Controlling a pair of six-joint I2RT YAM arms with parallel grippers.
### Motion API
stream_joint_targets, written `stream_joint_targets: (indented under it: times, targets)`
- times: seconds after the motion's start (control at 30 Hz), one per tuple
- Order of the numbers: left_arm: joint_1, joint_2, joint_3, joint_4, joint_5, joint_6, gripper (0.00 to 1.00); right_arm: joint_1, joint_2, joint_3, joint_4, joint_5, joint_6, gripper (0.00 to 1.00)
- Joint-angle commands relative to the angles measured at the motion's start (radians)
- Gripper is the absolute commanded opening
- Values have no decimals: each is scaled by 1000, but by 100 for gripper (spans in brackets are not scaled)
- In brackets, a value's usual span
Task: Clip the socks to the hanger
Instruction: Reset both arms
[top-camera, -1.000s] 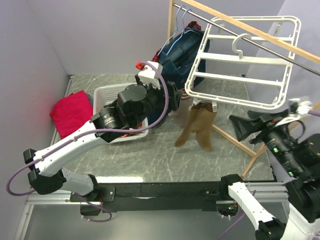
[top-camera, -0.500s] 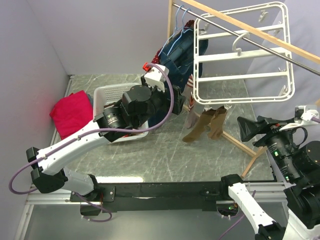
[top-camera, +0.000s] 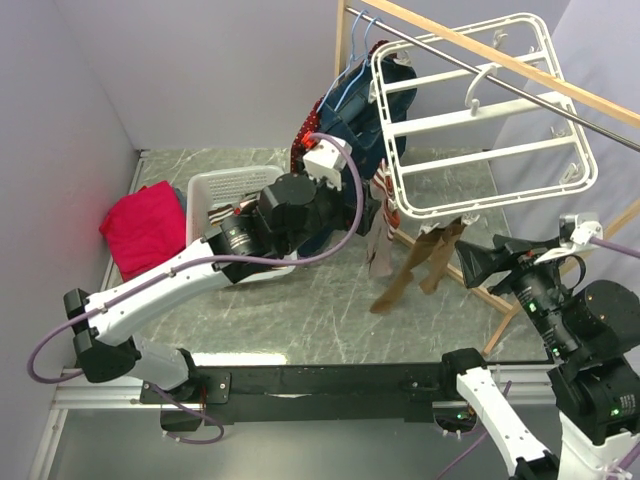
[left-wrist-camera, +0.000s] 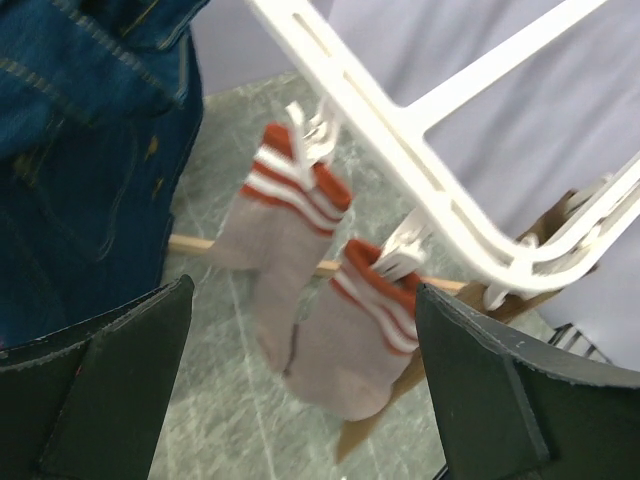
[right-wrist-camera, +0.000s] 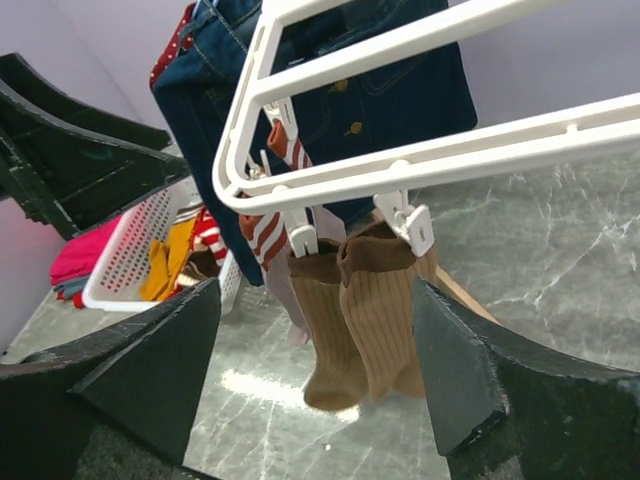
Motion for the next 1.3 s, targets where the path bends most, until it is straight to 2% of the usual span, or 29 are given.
stream_joint_targets:
  times: [0.0, 0.03, 0.13, 0.2, 0.3, 0.4, 0.5, 0.7, 0.9, 1.27]
  targets:
    - [-5, -116, -94, 53, -62, 11, 96, 5, -70, -68, 98, 33, -35, 96]
    - [-5, -174, -125, 63, -103, 19, 96, 5, -105, -83, 107, 48, -39, 100]
    - [-5, -321, -263, 83, -178, 48, 96, 5, -186, -147, 148, 116, -53, 100]
    - [-5, -400, -355, 82, -266, 59, 96, 7, -232, -204, 165, 162, -59, 100]
    - [-5, -597, -473, 74, -393, 57, 96, 5, -364, -294, 220, 239, -65, 100]
    - [-5, -711, -565, 22, -511, 37, 96, 4, -465, -379, 259, 279, -76, 100]
    - [-5, -877, -645, -34, -598, 8, 96, 5, -556, -462, 306, 299, -96, 100]
    - [-5, -1058, -723, -108, -703, -33, 96, 5, -711, -589, 365, 334, -122, 100]
    - [-5, -1106, -731, -153, -769, -35, 96, 4, -772, -632, 379, 352, -134, 100]
    - [-5, -1075, -740, -139, -758, -21, 96, 5, -752, -626, 371, 326, -142, 100]
